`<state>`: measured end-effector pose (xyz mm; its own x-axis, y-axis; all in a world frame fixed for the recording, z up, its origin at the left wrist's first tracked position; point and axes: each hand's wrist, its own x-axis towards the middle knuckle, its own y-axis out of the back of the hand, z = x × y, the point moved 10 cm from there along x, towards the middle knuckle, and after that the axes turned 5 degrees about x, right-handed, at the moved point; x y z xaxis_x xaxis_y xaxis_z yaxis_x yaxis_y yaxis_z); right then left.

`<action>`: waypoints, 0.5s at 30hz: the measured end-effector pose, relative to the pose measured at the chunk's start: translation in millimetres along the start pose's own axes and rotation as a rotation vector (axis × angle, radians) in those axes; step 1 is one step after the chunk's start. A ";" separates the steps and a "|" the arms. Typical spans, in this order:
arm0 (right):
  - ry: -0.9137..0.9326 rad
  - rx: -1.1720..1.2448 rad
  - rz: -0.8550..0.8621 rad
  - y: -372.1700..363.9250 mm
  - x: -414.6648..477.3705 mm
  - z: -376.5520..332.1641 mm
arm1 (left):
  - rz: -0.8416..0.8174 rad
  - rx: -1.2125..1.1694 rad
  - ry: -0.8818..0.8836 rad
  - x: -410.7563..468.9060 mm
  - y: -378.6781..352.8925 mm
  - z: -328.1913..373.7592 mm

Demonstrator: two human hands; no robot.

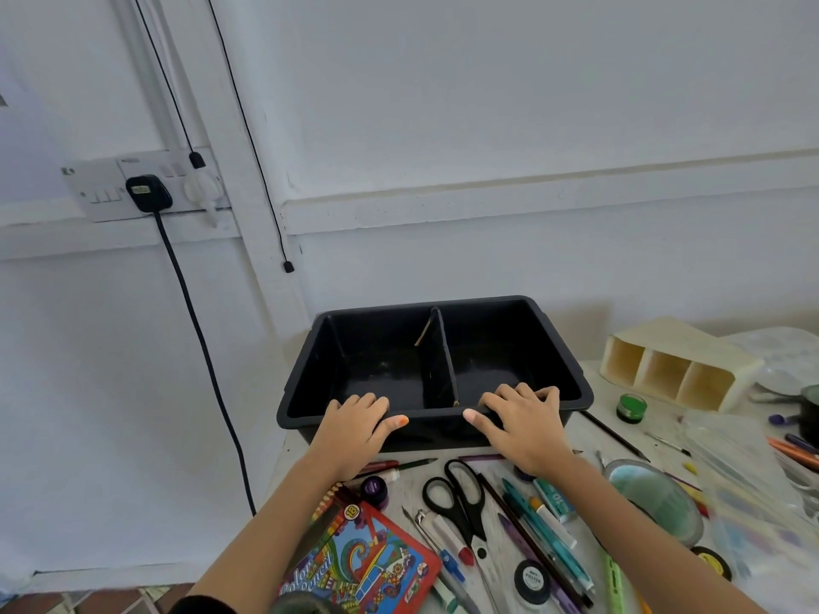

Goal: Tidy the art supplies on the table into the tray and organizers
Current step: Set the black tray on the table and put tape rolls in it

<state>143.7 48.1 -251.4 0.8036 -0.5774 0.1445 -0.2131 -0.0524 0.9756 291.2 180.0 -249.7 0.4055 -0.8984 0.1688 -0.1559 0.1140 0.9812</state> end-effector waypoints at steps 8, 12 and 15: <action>-0.249 0.521 -0.100 -1.7 39.3 -32.5 | -0.036 -0.039 0.009 -1.4 2.5 -0.7; -0.303 0.361 -0.194 -20.0 64.4 -46.3 | -0.052 -0.033 0.020 -0.9 -0.9 -3.0; -0.282 0.237 -0.195 -18.1 71.9 -60.4 | -0.065 -0.034 0.018 -1.1 -1.1 -2.2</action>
<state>238.9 56.7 -248.7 0.6653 -0.7365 -0.1226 -0.2203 -0.3505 0.9103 292.9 181.8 -250.7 0.4296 -0.8967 0.1065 -0.0983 0.0708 0.9926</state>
